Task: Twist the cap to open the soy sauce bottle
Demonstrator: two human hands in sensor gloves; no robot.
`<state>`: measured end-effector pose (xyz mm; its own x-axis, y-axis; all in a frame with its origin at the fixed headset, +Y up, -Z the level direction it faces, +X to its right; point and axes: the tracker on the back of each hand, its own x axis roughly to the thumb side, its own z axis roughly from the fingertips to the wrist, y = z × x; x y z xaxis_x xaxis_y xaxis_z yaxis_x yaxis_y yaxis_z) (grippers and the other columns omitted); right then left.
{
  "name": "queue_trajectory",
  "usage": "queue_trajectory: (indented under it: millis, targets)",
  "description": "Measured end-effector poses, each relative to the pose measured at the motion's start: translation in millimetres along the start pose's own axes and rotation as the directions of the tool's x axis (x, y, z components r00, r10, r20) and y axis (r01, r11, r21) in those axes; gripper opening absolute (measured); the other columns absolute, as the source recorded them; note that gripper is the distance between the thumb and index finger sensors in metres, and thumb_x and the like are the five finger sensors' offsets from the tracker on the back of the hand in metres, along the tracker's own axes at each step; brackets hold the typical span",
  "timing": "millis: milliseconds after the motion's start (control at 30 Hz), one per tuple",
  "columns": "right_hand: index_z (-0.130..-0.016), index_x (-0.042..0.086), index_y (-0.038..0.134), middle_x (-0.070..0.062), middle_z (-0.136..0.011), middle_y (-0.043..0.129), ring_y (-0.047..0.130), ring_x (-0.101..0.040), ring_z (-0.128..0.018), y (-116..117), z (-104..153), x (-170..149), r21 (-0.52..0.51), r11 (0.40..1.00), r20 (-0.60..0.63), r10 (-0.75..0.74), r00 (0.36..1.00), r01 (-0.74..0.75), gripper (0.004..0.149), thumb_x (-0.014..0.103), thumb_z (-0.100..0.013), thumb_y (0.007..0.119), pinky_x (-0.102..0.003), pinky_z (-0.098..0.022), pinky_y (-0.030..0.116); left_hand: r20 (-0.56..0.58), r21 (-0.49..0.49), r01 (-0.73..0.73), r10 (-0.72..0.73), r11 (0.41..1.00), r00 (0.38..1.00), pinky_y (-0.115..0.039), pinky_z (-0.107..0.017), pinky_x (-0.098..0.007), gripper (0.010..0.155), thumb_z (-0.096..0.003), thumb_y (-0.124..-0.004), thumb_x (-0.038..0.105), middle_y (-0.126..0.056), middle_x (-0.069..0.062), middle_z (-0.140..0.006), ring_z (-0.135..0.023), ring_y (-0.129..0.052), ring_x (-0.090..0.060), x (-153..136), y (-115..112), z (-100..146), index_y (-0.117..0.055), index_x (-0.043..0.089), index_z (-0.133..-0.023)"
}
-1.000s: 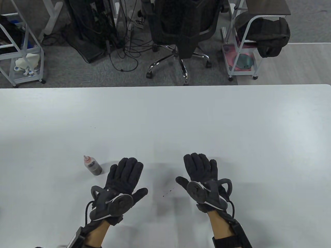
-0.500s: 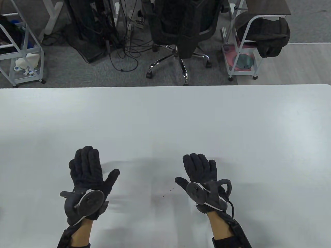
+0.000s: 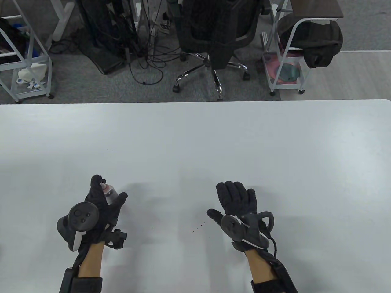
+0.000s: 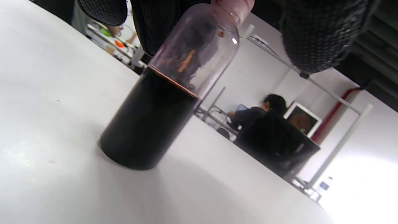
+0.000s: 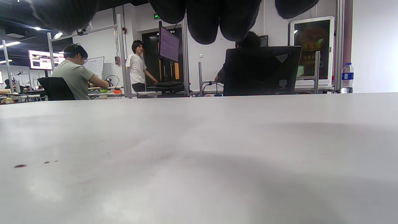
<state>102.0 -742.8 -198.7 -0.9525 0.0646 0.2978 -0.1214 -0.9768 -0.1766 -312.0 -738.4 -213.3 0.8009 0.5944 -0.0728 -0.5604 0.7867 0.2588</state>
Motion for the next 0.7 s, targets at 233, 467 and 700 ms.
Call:
queue_trajectory:
  millis: [233,467,700]
  targets:
    - [-0.121,0.019,0.035,-0.016,-0.123,0.052,0.056,-0.047,-0.115,1,0,0,0.011,1.000,0.002,0.000,1.000,-0.001,0.085,0.069,-0.057,0.060,-0.071,-0.075,0.047,-0.073,-0.053,-0.022,0.018,0.998,0.997,-0.070,-0.068,-0.059,0.080,-0.0497,-0.087,0.048,-0.077,-0.015,-0.104,-0.086,-0.092,-0.037,-16,-7,-7,-0.051,0.011,-0.111]
    - [-0.121,0.019,0.035,-0.016,-0.123,0.052,0.056,-0.047,-0.115,0,0,4,0.012,1.000,0.019,0.001,1.000,-0.001,0.085,0.069,-0.057,0.059,-0.071,-0.075,0.048,-0.065,-0.077,-0.008,0.003,0.997,0.998,-0.072,-0.066,-0.059,0.076,-0.0482,-0.088,0.050,-0.083,-0.014,-0.100,-0.082,-0.097,-0.038,-19,-9,-10,-0.060,0.012,-0.108]
    - [-0.121,0.019,0.035,-0.015,-0.123,0.052,0.057,-0.046,-0.115,-5,2,18,-0.019,0.999,0.074,-0.027,0.997,0.028,0.085,0.069,-0.057,0.059,-0.070,-0.075,0.049,0.162,-0.048,0.107,-0.097,0.993,0.982,-0.072,-0.066,-0.060,0.075,-0.0492,-0.083,0.058,-0.086,-0.007,-0.096,-0.078,-0.097,-0.032,17,-14,-2,-0.062,0.015,-0.107]
